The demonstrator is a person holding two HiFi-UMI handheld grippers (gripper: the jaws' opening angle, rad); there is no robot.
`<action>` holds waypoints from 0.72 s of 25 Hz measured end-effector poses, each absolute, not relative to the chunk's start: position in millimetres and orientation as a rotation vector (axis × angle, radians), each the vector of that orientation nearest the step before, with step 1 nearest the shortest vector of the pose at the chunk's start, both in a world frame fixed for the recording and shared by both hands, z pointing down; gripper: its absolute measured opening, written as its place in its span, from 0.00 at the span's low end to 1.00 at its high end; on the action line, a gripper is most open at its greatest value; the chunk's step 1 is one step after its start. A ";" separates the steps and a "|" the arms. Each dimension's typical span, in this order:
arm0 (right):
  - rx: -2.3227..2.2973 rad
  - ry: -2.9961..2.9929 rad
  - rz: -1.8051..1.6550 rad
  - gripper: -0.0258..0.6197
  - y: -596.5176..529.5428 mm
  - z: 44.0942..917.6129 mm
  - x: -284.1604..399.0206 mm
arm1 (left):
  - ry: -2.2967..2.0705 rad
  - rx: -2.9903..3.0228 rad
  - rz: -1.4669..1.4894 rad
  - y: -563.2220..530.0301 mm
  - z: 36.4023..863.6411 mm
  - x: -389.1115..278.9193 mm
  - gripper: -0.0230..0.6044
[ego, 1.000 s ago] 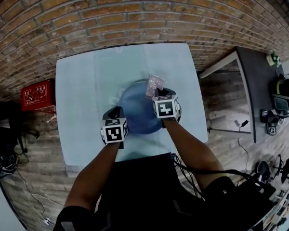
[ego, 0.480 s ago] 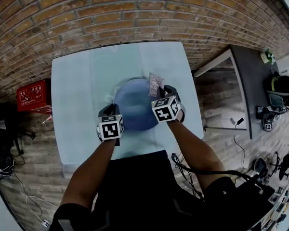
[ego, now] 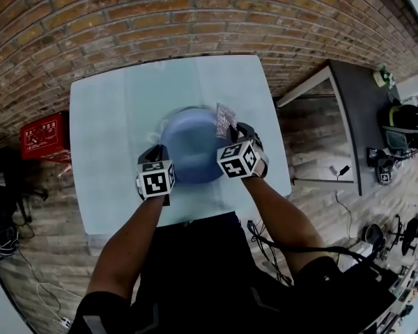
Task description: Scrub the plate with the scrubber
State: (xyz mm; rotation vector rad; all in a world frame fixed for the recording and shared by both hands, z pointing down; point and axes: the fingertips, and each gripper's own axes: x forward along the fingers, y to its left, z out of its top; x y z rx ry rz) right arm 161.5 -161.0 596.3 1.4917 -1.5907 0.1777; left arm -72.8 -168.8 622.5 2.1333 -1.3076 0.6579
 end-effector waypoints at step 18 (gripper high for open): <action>1.404 -1.612 0.269 0.13 -100.1 600.9 141.1 | -1.310 2.139 0.639 -169.3 624.5 -75.0 0.11</action>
